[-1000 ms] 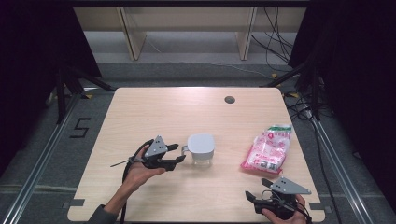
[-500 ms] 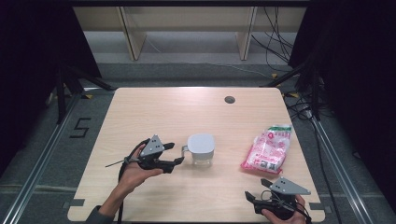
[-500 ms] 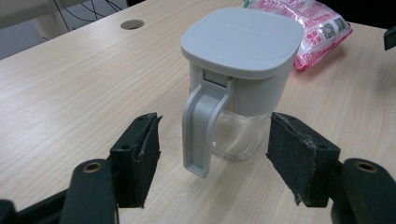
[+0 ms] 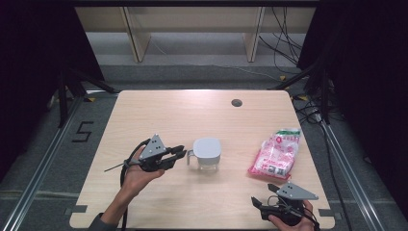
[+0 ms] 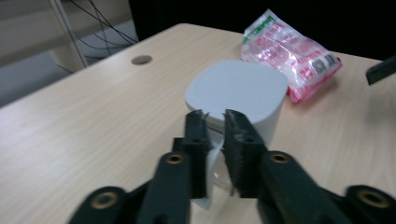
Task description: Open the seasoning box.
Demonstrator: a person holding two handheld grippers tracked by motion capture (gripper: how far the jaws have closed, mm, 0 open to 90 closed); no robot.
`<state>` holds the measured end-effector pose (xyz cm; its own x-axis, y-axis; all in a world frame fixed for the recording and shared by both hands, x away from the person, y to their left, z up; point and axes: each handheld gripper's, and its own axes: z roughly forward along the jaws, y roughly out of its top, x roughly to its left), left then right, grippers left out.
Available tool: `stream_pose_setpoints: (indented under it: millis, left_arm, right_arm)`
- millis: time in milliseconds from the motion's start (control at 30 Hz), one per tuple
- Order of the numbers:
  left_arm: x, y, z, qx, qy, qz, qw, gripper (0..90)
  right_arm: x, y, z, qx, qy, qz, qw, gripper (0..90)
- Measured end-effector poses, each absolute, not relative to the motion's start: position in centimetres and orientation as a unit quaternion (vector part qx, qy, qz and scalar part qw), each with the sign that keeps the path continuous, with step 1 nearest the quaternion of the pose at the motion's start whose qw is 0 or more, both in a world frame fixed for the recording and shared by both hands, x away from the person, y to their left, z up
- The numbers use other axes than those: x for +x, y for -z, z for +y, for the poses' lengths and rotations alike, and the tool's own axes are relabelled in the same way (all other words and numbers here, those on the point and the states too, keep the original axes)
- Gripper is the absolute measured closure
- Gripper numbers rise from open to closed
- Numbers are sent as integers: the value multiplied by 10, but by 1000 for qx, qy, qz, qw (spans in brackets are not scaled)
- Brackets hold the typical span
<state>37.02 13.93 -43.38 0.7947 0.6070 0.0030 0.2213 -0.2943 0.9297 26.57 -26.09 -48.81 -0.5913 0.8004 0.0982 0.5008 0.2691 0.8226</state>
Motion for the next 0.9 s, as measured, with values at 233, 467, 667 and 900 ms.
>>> stream_pose_setpoints:
  millis: [233,467,667,900]
  left_arm:
    - [376,429,131,782,-193,245,540,881]
    - [387,428,116,782,-180,238,547,891]
    - [393,435,112,782,-172,256,542,890]
    - [398,440,110,783,-168,261,539,889]
  right_arm:
    - [264,487,-259,422,-435,777,171,224]
    - [265,486,-256,414,-432,782,175,224]
    - [264,486,-254,420,-434,779,167,225]
    - [266,486,-255,410,-435,783,170,225]
